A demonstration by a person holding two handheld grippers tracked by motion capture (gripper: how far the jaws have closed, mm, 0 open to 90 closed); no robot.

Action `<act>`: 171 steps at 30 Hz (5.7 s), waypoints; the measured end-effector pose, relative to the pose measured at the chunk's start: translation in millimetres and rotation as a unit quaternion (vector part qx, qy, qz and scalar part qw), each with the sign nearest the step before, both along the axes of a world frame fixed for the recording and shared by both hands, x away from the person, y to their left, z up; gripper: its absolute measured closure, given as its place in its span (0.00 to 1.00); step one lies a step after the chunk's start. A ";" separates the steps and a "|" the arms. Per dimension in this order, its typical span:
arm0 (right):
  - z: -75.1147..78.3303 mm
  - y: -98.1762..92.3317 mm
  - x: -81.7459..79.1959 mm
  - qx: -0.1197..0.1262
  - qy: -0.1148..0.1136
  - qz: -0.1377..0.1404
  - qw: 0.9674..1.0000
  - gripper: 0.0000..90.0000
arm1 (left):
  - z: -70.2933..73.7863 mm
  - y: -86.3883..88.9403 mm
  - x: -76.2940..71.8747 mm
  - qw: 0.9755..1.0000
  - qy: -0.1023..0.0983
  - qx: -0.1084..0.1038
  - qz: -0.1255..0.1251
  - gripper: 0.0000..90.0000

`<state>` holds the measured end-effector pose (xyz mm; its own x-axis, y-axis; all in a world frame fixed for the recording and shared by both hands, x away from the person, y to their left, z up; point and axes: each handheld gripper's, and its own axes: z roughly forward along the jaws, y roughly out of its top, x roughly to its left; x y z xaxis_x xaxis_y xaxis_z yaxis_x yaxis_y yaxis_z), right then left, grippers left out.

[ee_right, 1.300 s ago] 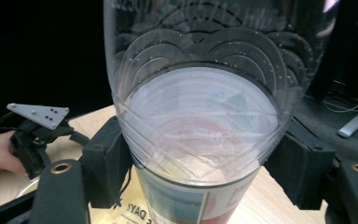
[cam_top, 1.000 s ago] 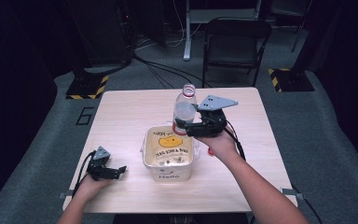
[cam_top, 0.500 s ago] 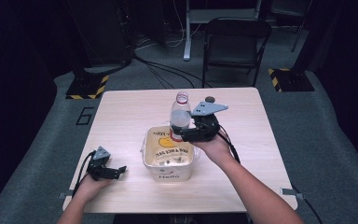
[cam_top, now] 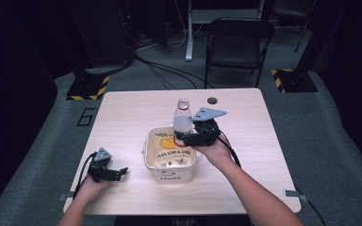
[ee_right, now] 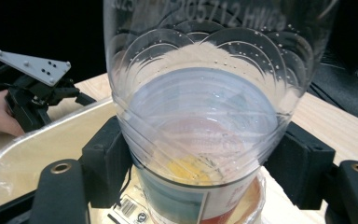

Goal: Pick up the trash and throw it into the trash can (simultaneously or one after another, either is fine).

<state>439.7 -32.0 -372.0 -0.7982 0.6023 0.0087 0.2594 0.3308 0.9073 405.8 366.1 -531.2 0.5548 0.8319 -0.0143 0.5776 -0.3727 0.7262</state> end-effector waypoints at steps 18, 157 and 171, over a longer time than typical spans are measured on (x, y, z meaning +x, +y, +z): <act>-26.8 7.2 2.8 -0.024 0.000 -0.006 1.000 0.30 | 0.0 0.0 0.0 1.000 0.000 0.000 0.000 0.04; -130.4 -87.9 11.2 -0.059 0.094 -0.161 0.981 0.53 | -0.2 -0.3 -0.4 1.000 -0.001 0.000 0.002 0.04; -144.3 -87.9 12.3 -0.063 0.107 -0.164 0.979 0.53 | 0.0 -0.1 -0.4 1.000 0.000 0.000 0.001 0.04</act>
<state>452.0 -119.9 -516.2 -0.5491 0.8332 0.0645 0.5508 0.3027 0.7778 405.5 366.0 -531.2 0.5533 0.8329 -0.0139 0.5784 -0.3721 0.7259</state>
